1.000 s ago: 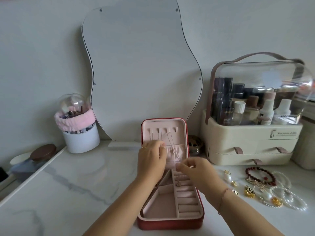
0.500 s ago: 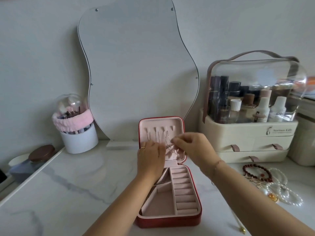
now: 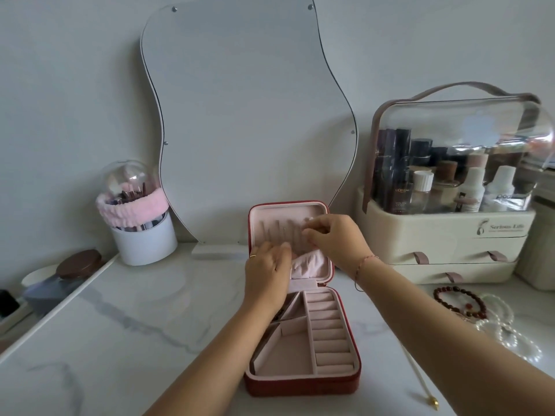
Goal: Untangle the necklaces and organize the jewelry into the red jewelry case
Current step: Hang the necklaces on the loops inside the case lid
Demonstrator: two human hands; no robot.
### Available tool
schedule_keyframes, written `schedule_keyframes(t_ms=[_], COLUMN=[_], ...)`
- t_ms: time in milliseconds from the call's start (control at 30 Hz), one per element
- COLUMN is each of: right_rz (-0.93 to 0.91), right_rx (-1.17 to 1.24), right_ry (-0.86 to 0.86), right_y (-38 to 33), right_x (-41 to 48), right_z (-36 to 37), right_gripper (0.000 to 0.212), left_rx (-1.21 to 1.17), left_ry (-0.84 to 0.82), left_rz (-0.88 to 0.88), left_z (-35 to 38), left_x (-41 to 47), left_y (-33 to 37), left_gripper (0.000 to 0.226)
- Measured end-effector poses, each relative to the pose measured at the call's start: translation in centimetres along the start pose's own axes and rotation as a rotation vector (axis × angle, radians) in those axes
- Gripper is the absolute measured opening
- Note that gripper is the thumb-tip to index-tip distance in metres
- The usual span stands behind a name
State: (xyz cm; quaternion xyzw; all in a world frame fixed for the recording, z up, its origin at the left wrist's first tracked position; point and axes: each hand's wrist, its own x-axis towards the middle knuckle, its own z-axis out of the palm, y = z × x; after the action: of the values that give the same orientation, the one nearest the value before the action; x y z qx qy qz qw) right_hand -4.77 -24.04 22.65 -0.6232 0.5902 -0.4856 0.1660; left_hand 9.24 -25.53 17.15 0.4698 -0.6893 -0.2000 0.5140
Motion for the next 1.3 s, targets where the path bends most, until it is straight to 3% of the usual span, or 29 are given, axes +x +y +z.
schedule_keyframes(t_ms=[233, 333, 400, 500, 633, 1100, 1300], right_rz=[0.207, 0.315, 0.348, 0.397, 0.457, 0.631, 0.825], right_rx=[0.246, 0.319, 0.362, 0.423, 0.518, 0.802, 1.055], right_ry=[0.023, 0.043, 0.072, 0.1, 0.111, 0.161, -0.028], right_y=[1.1, 1.9, 2.2, 2.4, 2.8, 4.4, 3.9], right_x=[-6.3, -9.2, -11.1, -14.1, -18.4, -23.8, -22.8], right_z=[-4.5, -6.7, -8.0, -9.6, -10.9, -12.0, -11.9], right_gripper=[0.019, 0.023, 0.024, 0.025, 0.026, 0.021, 0.025], left_rx=[-0.036, -0.015, -0.001, 0.077, 0.129, 0.216, 0.033], left_ry=[-0.126, -0.288, -0.411, -0.62, -0.744, -0.562, -0.34], left_rz=[-0.08, 0.095, 0.263, 0.399, 0.363, 0.332, 0.312], left_z=[-1.0, -1.5, -1.4, -0.2, 2.6, 5.4, 4.8], left_x=[-1.0, -3.7, -6.2, -10.0, -13.3, -15.3, -15.1], left_y=[1.4, 4.5, 6.9, 9.3, 9.0, 8.6, 8.7], left_gripper=[0.066, 0.024, 0.013, 0.021, 0.034, 0.012, 0.004])
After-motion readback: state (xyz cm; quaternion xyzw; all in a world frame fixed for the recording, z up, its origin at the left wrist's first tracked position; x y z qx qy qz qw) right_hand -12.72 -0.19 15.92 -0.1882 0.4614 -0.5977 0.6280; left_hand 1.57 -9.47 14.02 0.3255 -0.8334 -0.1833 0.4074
